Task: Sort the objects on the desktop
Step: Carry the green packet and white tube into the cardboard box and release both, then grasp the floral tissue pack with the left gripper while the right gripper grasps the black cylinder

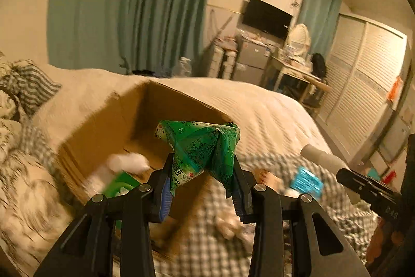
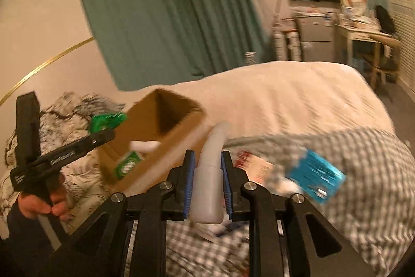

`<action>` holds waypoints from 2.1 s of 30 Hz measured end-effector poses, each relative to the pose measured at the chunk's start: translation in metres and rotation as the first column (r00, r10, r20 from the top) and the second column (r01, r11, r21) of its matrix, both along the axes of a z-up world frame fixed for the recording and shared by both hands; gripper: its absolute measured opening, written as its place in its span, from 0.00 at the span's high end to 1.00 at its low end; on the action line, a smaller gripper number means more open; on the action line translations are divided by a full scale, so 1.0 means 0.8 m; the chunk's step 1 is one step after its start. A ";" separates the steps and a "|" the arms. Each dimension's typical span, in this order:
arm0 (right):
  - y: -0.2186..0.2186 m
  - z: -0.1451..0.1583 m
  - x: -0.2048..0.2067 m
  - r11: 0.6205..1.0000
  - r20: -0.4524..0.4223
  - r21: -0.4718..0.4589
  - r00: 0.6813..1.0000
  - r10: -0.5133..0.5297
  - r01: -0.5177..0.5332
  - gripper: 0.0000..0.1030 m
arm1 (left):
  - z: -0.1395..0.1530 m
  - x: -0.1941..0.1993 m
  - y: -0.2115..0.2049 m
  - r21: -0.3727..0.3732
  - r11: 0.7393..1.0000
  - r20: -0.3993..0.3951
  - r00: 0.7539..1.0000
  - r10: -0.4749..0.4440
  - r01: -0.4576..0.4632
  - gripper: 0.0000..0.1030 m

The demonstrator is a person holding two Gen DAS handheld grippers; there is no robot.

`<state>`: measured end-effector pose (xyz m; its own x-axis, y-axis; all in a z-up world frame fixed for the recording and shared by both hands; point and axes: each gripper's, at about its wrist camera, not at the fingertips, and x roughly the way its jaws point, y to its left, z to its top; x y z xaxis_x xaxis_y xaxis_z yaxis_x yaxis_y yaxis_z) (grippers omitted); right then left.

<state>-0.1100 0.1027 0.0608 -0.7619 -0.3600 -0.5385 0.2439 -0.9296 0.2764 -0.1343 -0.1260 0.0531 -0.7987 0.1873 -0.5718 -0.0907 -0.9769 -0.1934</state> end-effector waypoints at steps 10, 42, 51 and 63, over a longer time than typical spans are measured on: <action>-0.173 -0.012 -0.105 0.983 0.027 0.058 0.985 0.172 -0.174 0.80 | -0.072 -0.040 -0.067 -0.081 0.990 -0.036 0.993 0.113 -0.116 0.49; 0.074 -0.063 0.109 0.945 0.156 0.181 0.940 -0.302 0.274 0.35 | -0.129 0.078 0.089 0.087 0.988 0.269 0.952 -0.146 0.127 0.06; 0.111 -0.152 0.045 0.966 0.289 0.125 0.923 -0.256 0.228 0.35 | -0.207 0.011 0.209 -0.153 0.980 0.184 0.978 -0.095 0.124 0.06; 0.128 -0.240 0.009 0.981 0.409 0.025 0.894 -0.184 0.191 0.37 | -0.255 -0.014 0.214 -0.122 0.962 0.227 0.950 -0.214 0.246 0.26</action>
<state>-0.1030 0.2055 -0.1309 -0.5309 -0.2430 -0.8118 -0.0722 -0.9416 0.3290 -0.1458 0.0451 -0.1511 -0.6031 0.2533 -0.7564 -0.2894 -0.9531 -0.0884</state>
